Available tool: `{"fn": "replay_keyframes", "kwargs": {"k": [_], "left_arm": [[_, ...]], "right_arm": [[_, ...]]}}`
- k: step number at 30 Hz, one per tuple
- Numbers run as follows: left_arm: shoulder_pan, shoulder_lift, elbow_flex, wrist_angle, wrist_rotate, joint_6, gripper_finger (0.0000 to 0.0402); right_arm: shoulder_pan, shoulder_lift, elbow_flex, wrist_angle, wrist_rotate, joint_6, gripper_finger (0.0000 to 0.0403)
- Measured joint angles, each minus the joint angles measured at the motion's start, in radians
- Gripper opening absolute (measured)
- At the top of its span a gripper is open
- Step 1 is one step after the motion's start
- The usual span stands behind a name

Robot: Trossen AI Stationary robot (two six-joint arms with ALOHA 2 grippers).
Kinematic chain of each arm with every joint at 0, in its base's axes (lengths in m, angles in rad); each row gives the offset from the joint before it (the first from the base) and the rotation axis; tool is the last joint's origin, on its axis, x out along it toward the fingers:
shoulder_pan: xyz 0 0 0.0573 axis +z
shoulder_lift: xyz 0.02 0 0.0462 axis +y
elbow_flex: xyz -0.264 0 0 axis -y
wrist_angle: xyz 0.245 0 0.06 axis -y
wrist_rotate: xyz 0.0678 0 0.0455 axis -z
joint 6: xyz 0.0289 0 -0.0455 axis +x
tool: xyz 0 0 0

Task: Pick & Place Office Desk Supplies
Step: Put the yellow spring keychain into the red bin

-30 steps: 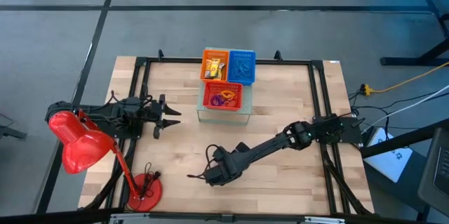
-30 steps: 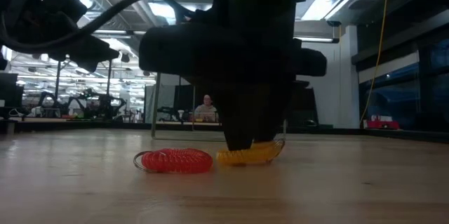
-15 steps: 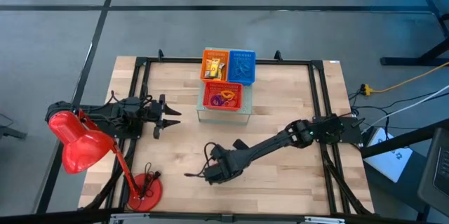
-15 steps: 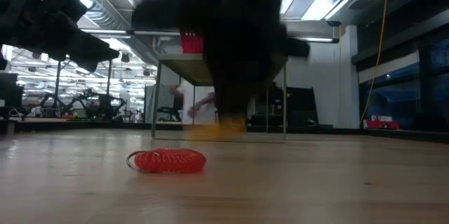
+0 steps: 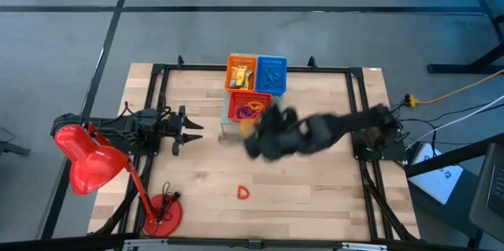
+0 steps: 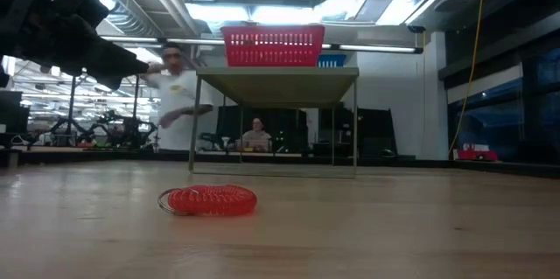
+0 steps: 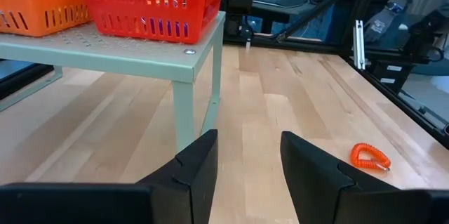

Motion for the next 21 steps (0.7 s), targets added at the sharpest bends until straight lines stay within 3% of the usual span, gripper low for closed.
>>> {"fn": "replay_keyframes", "kwargs": {"k": [4, 10, 15, 21], "left_arm": [[0.0, 0.0, 0.0, 0.0, 0.0, 0.0, 0.015], [0.0, 0.0, 0.0, 0.0, 0.0, 0.0, 0.015], [0.0, 0.0, 0.0, 0.0, 0.0, 0.0, 0.015], [0.0, 0.0, 0.0, 0.0, 0.0, 0.0, 0.015]], "right_arm": [[-0.107, -0.094, 0.002, 0.011, -0.034, -0.077, 0.0008], [-0.259, -0.044, -0.001, 0.002, -0.302, -0.236, 0.0007], [-0.322, 0.056, -0.002, -0.03, -0.385, -0.304, 0.0007], [-0.358, 0.108, -0.002, -0.062, -0.385, -0.316, 0.0007]]}}
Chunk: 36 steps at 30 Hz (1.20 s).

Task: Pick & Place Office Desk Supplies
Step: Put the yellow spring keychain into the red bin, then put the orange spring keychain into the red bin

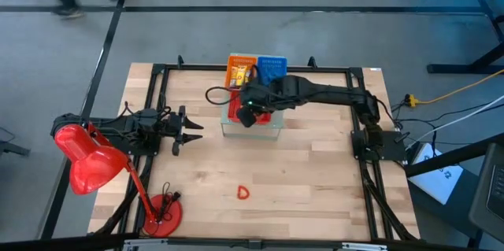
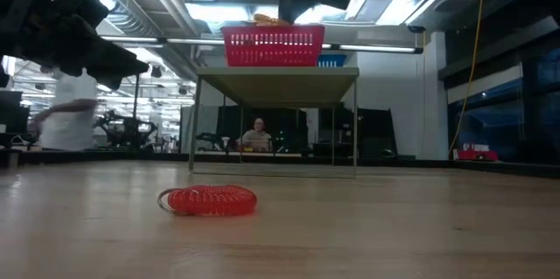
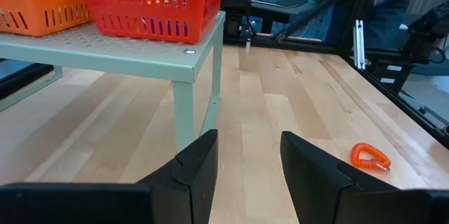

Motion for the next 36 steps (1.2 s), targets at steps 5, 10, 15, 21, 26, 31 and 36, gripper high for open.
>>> {"fn": "replay_keyframes", "kwargs": {"k": [5, 10, 15, 21, 26, 31, 36], "left_arm": [[0.0, 0.0, 0.0, 0.0, 0.0, 0.0, 0.015], [0.0, 0.0, 0.0, 0.0, 0.0, 0.0, 0.015], [0.0, 0.0, 0.0, 0.0, 0.0, 0.0, 0.015], [0.0, 0.0, 0.0, 0.0, 0.0, 0.0, 0.015], [0.0, 0.0, 0.0, 0.0, 0.0, 0.0, 0.015], [0.0, 0.0, 0.0, 0.0, 0.0, 0.0, 0.015], [0.0, 0.0, 0.0, 0.0, 0.0, 0.0, 0.015]], "right_arm": [[-0.015, 0.013, 0.0, 0.0, -0.019, -0.01, 0.0007], [-0.022, 0.02, 0.001, -0.001, -0.02, -0.013, 0.0007], [-0.023, 0.02, 0.002, 0.001, -0.015, -0.023, 0.0016], [-0.022, 0.02, 0.002, 0.002, 0.012, -0.045, 0.009], [-0.023, 0.02, 0.002, 0.002, 0.043, -0.045, 0.0157], [-0.019, 0.013, 0.002, 0.02, 0.024, -0.045, 0.0189], [0.083, -0.028, 0.002, 0.153, -0.073, 0.013, 0.0187]]}}
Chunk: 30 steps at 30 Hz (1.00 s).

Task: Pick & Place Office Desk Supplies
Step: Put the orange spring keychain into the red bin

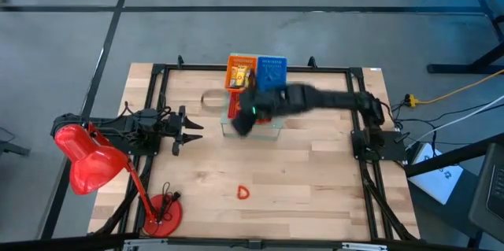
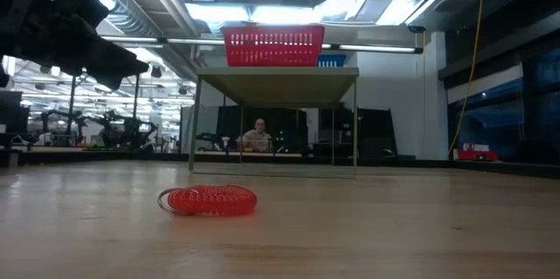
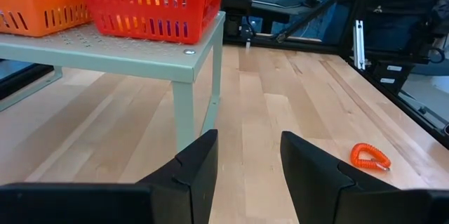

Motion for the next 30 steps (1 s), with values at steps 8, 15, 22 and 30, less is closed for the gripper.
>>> {"fn": "replay_keyframes", "kwargs": {"k": [8, 15, 22, 30], "left_arm": [[0.0, 0.0, 0.0, 0.0, 0.0, 0.0, 0.015], [0.0, 0.0, 0.0, 0.0, 0.0, 0.0, 0.015], [0.0, 0.0, 0.0, 0.0, 0.0, 0.0, 0.015], [0.0, 0.0, 0.0, 0.0, 0.0, 0.0, 0.015]], "right_arm": [[0.23, 0.095, 0.001, 0.093, 0.074, 0.263, 0.0162], [0.289, 0.291, 0.0, 0.087, -0.098, 0.387, 0.0173], [0.284, 0.406, -0.002, 0.084, -0.168, 0.412, 0.0215], [0.307, 0.438, 0.001, 0.06, -0.129, 0.438, 0.0223]]}}
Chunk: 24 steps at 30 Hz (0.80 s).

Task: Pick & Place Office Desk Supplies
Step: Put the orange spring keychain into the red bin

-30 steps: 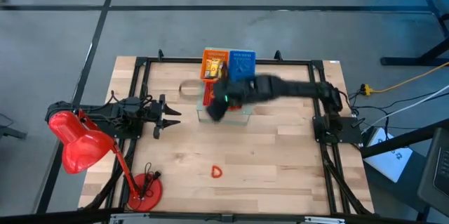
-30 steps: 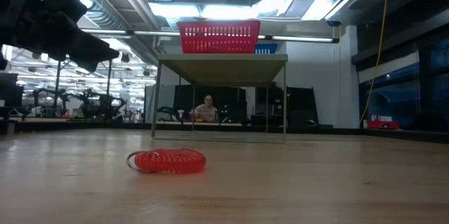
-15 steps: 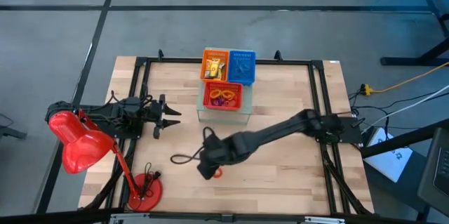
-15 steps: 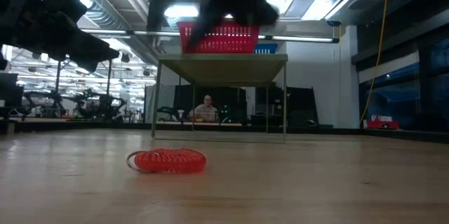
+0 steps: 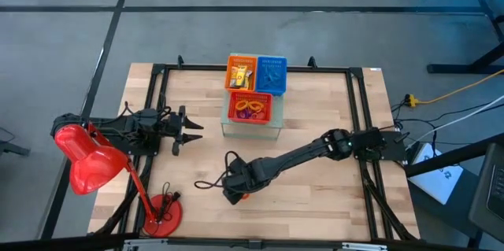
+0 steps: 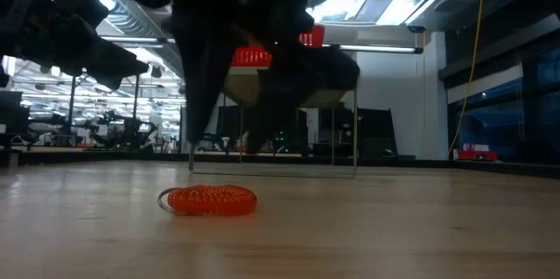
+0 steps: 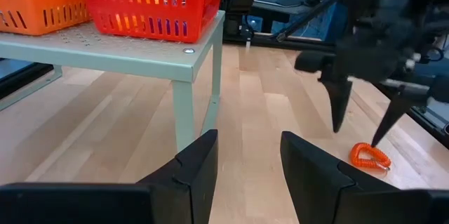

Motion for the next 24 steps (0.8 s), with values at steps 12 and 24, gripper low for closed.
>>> {"fn": "replay_keyframes", "kwargs": {"k": [12, 24], "left_arm": [[0.0, 0.002, 0.0, 0.0, 0.0, 0.0, 0.015], [0.0, 0.002, 0.0, 0.0, 0.0, 0.0, 0.015]], "right_arm": [[0.034, 0.068, 0.0, -0.027, 0.011, -0.016, 0.0192], [0.033, 0.071, 0.0, -0.028, 0.038, -0.069, 0.0118]]}}
